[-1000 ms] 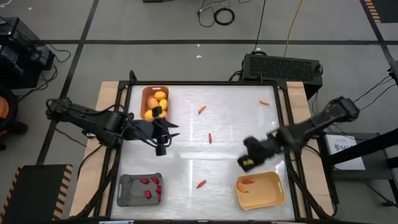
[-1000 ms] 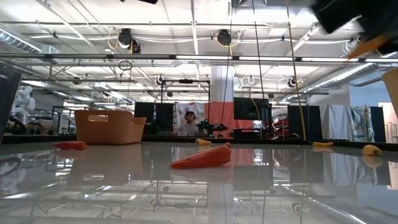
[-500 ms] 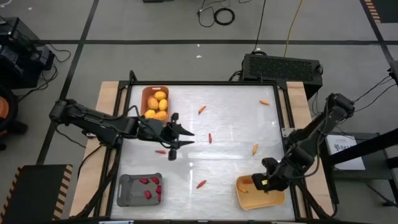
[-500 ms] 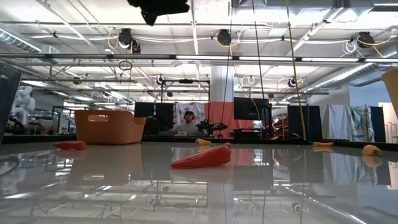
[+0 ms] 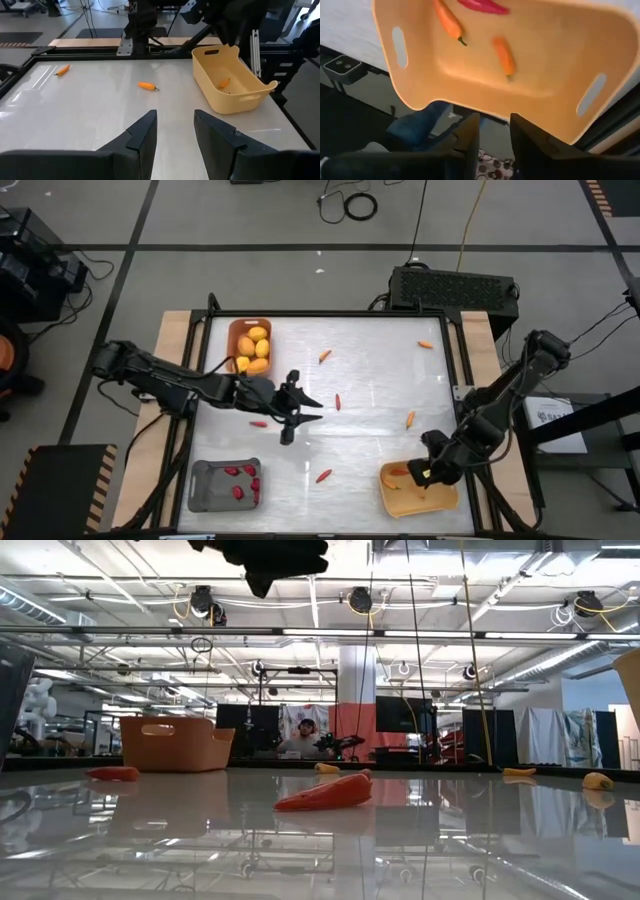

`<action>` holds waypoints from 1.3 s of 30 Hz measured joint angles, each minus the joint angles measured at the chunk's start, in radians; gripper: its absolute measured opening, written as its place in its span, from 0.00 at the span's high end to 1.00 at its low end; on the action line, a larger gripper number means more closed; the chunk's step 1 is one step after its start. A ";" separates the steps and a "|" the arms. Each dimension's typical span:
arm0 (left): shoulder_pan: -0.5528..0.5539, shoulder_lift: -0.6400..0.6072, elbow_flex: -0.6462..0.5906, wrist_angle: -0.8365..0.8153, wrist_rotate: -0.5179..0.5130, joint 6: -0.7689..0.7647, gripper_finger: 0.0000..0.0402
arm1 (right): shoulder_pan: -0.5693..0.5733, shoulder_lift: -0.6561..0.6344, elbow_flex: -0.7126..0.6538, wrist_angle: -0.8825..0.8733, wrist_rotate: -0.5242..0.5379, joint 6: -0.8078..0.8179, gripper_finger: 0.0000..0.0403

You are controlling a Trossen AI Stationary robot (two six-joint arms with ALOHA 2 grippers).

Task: Sort produce into baskets
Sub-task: Put the orange chili pepper into the yellow bin

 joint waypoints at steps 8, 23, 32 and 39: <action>0.007 0.003 0.000 0.072 -0.005 -0.034 0.66 | -0.084 0.000 0.000 -0.153 0.065 -0.157 0.71; 0.014 0.003 0.000 0.130 -0.108 -0.378 0.66 | -0.353 -0.001 -0.178 -0.240 0.346 -0.332 0.67; -0.013 0.003 0.000 0.128 -0.119 -0.420 0.66 | -0.450 -0.001 -0.367 0.015 0.375 -0.317 0.60; -0.011 0.003 0.000 0.128 -0.142 -0.446 0.66 | -0.462 0.000 -0.440 0.124 0.379 -0.287 0.60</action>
